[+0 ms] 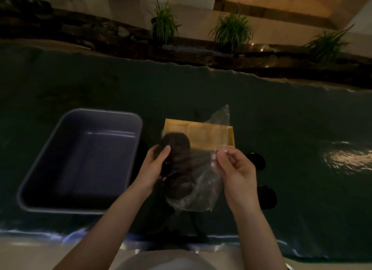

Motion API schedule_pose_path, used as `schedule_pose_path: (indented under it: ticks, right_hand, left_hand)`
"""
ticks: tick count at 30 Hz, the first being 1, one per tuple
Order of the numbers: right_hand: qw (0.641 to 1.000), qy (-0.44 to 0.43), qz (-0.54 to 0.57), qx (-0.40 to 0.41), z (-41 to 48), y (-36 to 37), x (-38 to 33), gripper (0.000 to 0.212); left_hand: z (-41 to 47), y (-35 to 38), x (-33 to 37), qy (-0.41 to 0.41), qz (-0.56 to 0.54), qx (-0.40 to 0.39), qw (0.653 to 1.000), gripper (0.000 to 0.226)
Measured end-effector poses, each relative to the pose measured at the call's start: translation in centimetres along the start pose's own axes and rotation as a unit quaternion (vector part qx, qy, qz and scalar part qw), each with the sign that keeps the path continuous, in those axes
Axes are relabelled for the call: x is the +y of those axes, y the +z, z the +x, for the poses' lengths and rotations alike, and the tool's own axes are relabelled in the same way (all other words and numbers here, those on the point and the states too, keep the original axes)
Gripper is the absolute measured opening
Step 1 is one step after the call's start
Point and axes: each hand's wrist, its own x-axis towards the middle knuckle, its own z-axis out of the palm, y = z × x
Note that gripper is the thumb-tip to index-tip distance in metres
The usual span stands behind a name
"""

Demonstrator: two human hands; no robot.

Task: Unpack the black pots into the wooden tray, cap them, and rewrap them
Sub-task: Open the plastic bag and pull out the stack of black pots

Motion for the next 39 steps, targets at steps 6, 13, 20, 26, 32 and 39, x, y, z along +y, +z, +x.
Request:
schedule_pose_path:
  ticks: [6, 13, 20, 26, 32, 39]
  right_hand:
    - [0.991, 0.018, -0.132, -0.004, 0.1, 0.8, 3.9, 0.013]
    - [0.988, 0.073, -0.133, -0.009, -1.1, -0.9, 7.1, 0.014]
    - [0.980, 0.087, -0.175, -0.032, -1.6, -1.7, 8.2, 0.016]
    - [0.960, 0.048, -0.273, -0.047, -1.6, -2.0, 8.9, 0.012]
    - [0.965, 0.048, -0.254, -0.052, -1.6, -2.2, 8.7, 0.011]
    - [0.965, 0.055, -0.256, 0.022, -1.5, -3.6, 8.5, 0.012]
  left_hand:
    - [-1.1, 2.0, -1.7, 0.089, 0.171, 0.023, 0.981, 0.029]
    - [-2.9, 4.5, -3.7, 0.158, 0.167, -0.120, 0.966, 0.024]
    - [-2.1, 4.3, -4.7, 0.163, 0.231, -0.085, 0.956, 0.015]
    - [-2.2, 4.1, -5.1, 0.123, 0.176, -0.088, 0.973, 0.022]
    - [-2.0, 4.0, -5.5, 0.117, 0.146, -0.096, 0.978, 0.032]
    - [-1.4, 3.3, -5.2, 0.107, 0.132, -0.052, 0.984, 0.029]
